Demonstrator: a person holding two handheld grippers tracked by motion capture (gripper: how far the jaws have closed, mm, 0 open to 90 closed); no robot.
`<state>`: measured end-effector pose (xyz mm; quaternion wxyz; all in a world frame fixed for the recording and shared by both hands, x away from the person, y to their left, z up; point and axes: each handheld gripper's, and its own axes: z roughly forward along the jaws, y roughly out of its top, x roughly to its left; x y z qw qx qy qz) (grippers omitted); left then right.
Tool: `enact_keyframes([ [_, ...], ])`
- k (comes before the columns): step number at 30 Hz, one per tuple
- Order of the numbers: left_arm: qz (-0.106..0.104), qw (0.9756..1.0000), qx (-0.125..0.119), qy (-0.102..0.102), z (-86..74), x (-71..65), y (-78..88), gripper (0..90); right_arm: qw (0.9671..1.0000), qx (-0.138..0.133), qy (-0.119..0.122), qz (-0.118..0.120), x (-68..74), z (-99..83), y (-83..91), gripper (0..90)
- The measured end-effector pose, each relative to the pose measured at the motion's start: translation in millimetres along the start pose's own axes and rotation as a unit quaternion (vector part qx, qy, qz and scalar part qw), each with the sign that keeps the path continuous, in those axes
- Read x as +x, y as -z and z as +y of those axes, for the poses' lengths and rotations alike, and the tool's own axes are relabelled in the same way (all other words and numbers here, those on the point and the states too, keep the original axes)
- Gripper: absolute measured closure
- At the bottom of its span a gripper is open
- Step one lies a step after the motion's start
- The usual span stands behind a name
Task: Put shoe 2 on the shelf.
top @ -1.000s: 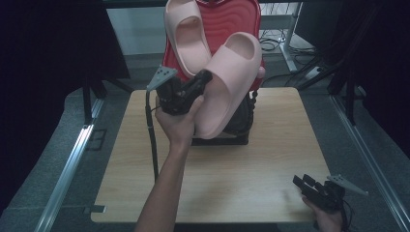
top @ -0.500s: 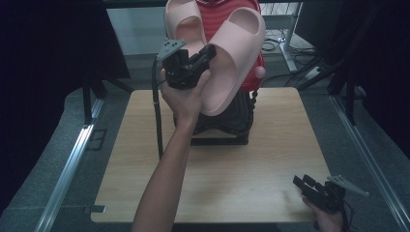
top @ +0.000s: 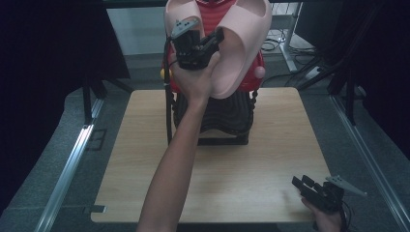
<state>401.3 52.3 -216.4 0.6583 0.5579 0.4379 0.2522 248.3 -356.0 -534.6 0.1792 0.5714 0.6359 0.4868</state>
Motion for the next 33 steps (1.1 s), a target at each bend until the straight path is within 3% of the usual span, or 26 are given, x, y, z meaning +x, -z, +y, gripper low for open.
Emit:
enact_keyframes([
  [17,0.043,0.9990,-0.006,0.004,9.1,-2.3,-42.6,84.6,1.0000,-0.003,-0.001,0.000,-0.8,1.0,2.5,49.3],
  [24,0.081,0.9968,-0.002,0.001,4.6,3.3,-58.8,83.7,1.0000,-0.002,-0.003,0.000,-1.5,0.4,2.8,49.3],
  [33,0.124,0.9922,0.002,-0.012,-3.0,-1.8,-70.5,78.2,1.0000,-0.004,-0.001,0.000,-1.0,0.3,3.3,49.2],
])
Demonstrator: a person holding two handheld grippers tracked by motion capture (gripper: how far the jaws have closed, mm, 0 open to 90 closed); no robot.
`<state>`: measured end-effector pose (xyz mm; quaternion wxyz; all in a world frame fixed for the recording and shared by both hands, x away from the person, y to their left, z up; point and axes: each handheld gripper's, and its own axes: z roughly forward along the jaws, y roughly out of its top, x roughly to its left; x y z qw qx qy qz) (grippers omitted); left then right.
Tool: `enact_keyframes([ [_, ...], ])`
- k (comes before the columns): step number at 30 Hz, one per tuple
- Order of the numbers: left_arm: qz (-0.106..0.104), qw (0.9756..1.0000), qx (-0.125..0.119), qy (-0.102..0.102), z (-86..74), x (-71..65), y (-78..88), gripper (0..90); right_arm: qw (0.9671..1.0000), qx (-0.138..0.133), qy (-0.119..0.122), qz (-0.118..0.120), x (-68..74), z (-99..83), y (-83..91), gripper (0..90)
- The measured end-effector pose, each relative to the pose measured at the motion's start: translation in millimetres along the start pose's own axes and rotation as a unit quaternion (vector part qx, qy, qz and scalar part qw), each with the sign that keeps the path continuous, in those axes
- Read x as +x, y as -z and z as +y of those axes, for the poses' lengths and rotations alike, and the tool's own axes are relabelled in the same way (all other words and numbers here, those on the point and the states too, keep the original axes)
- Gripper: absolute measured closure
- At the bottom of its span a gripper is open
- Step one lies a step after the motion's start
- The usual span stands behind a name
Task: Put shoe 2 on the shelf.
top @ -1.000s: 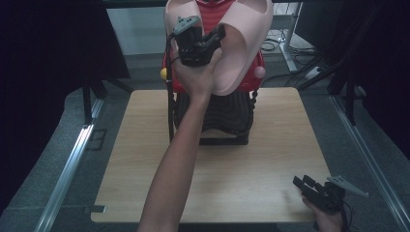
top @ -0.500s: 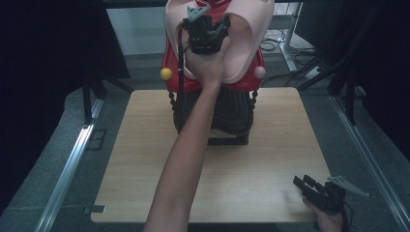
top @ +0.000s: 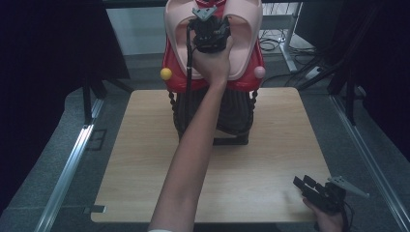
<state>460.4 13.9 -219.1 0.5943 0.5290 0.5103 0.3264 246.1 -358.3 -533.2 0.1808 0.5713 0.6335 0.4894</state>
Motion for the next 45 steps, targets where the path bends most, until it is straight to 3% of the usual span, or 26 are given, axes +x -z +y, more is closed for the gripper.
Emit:
enact_keyframes([
  [5,0.009,0.9999,-0.010,0.003,-1.7,-1.6,0.7,71.5,1.0000,-0.001,0.001,0.000,0.1,-0.2,0.5,49.0],
  [8,0.007,0.9999,-0.013,0.004,-1.0,-1.1,3.8,58.6,1.0000,-0.002,0.000,-0.001,-0.8,0.0,1.3,49.0],
  [10,-0.008,0.9999,-0.010,0.010,-1.4,0.7,5.2,51.8,1.0000,-0.002,0.000,-0.001,-0.8,0.2,1.6,49.0],
  [17,-0.060,0.9981,-0.006,0.014,-1.1,2.2,15.9,44.2,1.0000,-0.001,0.000,-0.002,0.4,0.3,1.4,49.0],
  [24,-0.085,0.9963,-0.016,-0.002,-5.7,1.7,35.5,42.3,1.0000,-0.001,0.003,-0.003,1.4,-0.2,0.3,49.0],
  [32,-0.126,0.9919,-0.018,-0.009,-16.7,6.6,63.3,42.4,0.9999,-0.005,0.004,-0.009,0.0,0.8,2.3,49.0],
  [38,-0.156,0.9875,-0.021,0.003,-29.8,10.2,82.2,42.7,0.9999,-0.005,0.009,-0.011,1.3,0.7,2.2,49.0],
  [43,-0.165,0.9859,-0.030,0.001,-40.3,9.3,96.2,42.9,0.9999,-0.002,0.009,-0.010,2.3,0.3,1.4,49.0],
  [45,-0.176,0.9838,-0.032,0.005,-45.4,9.0,102.0,43.1,0.9999,-0.002,0.011,-0.009,2.7,0.0,0.9,48.9],
])
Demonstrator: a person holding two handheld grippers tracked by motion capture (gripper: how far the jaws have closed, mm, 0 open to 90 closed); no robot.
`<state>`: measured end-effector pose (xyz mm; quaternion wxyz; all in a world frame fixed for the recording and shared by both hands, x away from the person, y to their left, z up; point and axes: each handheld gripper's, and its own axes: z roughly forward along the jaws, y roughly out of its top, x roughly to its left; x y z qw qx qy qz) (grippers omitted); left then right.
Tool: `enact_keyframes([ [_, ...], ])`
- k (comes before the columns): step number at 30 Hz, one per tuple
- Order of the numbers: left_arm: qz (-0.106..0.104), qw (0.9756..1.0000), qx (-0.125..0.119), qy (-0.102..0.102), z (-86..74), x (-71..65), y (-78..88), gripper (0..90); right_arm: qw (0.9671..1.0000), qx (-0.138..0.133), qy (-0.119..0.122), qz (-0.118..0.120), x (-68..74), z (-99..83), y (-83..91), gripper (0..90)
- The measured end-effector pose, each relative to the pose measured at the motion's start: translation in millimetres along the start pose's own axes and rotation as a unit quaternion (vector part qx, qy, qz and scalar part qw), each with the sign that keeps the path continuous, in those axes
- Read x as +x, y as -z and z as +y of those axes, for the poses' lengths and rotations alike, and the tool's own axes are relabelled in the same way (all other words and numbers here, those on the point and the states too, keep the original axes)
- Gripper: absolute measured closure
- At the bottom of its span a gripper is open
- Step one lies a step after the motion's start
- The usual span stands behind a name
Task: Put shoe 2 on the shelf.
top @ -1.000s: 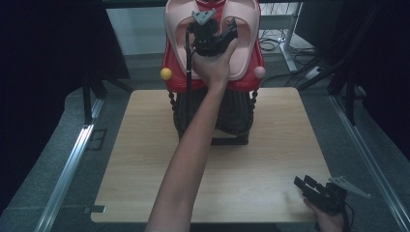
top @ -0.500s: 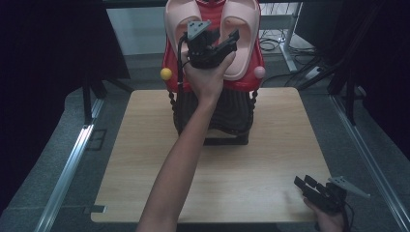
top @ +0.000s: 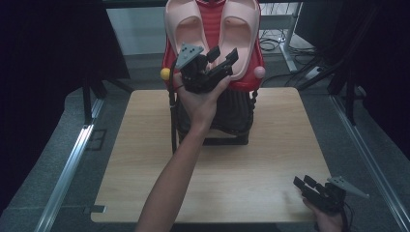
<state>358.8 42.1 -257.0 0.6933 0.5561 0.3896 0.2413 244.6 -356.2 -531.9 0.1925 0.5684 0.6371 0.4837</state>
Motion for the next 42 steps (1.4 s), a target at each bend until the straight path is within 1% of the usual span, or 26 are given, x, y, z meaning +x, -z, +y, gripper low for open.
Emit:
enact_keyframes([
  [2,-0.001,1.0000,-0.003,-0.006,-4.1,-2.6,5.0,43.3,1.0000,0.000,0.001,0.000,0.3,0.0,0.0,48.8],
  [4,-0.008,1.0000,-0.005,-0.004,-9.6,-4.2,10.5,43.4,1.0000,0.000,0.000,0.001,0.5,0.2,0.2,48.7],
  [6,-0.007,0.9999,-0.006,-0.009,-15.9,-5.8,16.1,43.6,1.0000,0.000,0.001,0.000,0.4,0.3,0.5,48.7],
  [9,-0.017,0.9998,-0.005,-0.002,-26.6,-5.5,24.7,43.7,1.0000,0.000,0.002,0.000,0.4,0.3,0.8,48.7],
  [11,-0.020,0.9998,-0.002,-0.003,-34.9,-5.6,31.2,43.7,1.0000,0.001,0.003,0.000,0.8,0.1,0.5,48.7],
  [13,-0.026,0.9997,-0.001,0.000,-43.7,-4.6,38.7,43.6,1.0000,0.001,0.004,0.000,1.3,-0.2,0.1,48.7],
  [15,-0.030,0.9995,-0.003,0.005,-52.9,-2.5,47.3,43.6,1.0000,0.002,0.005,0.000,1.6,-0.3,-0.2,48.7],
  [17,-0.035,0.9993,0.000,0.011,-64.5,0.5,57.3,43.6,1.0000,0.003,0.004,0.001,2.2,-0.5,-0.4,48.7],
  [20,-0.035,0.9993,0.006,0.011,-79.5,5.1,70.4,43.6,1.0000,0.003,0.007,0.000,2.6,-0.7,-0.7,48.6],
  [24,-0.024,0.9995,0.020,0.001,-103.8,13.7,91.7,43.4,1.0000,0.003,0.008,0.000,2.8,-0.8,-0.6,48.6],
  [27,-0.019,0.9993,0.031,0.004,-122.2,21.2,105.4,43.0,1.0000,0.005,0.008,0.000,3.0,-0.8,-0.5,48.5],
  [30,-0.006,0.9989,0.046,0.002,-142.8,29.1,117.4,42.6,1.0000,0.007,0.007,0.000,3.7,-1.3,-1.9,48.2],
  [31,-0.005,0.9987,0.049,0.013,-152.0,32.8,121.2,42.6,0.9999,0.008,0.009,0.000,3.8,-1.8,-2.9,47.9],
  [33,0.005,0.9981,0.060,0.013,-164.7,37.0,125.4,42.3,0.9999,0.011,0.009,0.000,4.5,-2.7,-4.1,47.6],
  [34,0.010,0.9977,0.063,0.021,-174.1,40.5,129.5,42.3,0.9999,0.012,0.009,0.001,4.8,-3.0,-4.2,47.5],
  [35,0.010,0.9974,0.065,0.029,-179.8,42.7,131.9,42.4,0.9999,0.014,0.009,0.000,5.1,-3.5,-4.4,47.4],
  [37,0.018,0.9961,0.077,0.040,-196.1,48.5,138.5,42.3,0.9999,0.015,0.009,0.000,5.1,-4.0,-4.4,47.3],
  [39,0.021,0.9951,0.081,0.051,-207.6,53.7,143.8,42.3,0.9998,0.017,0.010,0.001,4.9,-4.1,-4.7,46.8],
  [40,0.023,0.9945,0.087,0.055,-213.6,56.1,146.5,42.3,0.9998,0.017,0.009,0.001,5.3,-4.1,-4.9,46.5],
  [42,0.028,0.9932,0.099,0.054,-223.6,59.2,150.4,41.9,0.9998,0.018,0.011,0.001,5.5,-4.1,-5.3,45.8],
])
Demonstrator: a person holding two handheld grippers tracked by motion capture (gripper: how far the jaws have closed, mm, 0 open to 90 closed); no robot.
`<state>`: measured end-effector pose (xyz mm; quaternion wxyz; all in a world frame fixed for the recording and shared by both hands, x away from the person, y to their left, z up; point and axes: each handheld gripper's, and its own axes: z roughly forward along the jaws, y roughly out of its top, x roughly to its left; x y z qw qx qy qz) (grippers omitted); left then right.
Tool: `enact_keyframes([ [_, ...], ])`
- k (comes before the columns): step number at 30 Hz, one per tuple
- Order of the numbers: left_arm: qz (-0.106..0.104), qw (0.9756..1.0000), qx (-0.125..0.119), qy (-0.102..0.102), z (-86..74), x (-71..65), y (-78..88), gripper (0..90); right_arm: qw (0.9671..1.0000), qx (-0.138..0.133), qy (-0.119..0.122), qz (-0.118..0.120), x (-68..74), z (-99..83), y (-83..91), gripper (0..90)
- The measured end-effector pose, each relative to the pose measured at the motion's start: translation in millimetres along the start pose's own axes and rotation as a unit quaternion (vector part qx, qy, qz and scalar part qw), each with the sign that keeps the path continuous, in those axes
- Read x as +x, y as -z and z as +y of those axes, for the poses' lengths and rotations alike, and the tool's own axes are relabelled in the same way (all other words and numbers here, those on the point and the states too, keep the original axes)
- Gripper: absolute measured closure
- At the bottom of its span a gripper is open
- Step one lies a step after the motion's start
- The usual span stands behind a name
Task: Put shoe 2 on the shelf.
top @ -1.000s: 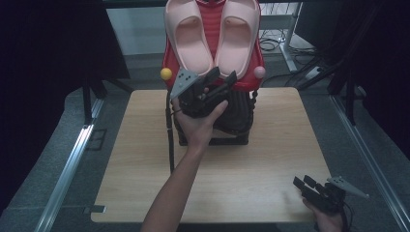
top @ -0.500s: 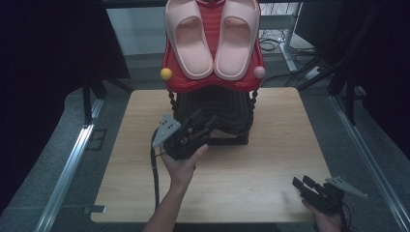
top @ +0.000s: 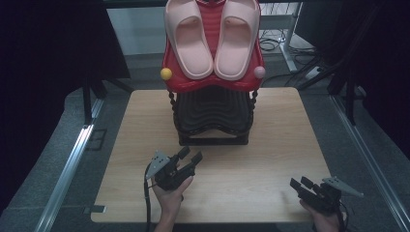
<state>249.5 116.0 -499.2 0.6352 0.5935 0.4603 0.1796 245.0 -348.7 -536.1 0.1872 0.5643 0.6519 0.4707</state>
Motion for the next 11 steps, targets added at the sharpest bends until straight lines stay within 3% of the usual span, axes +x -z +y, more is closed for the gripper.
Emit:
enact_keyframes([
  [4,0.009,0.9999,0.012,0.003,-6.9,7.5,1.6,41.9,1.0000,0.000,-0.001,-0.003,-0.1,0.5,-0.6,43.4],
  [11,0.013,0.9998,0.014,-0.002,1.5,9.6,1.7,41.9,1.0000,0.002,0.008,-0.002,1.8,2.2,-2.1,38.1],
])
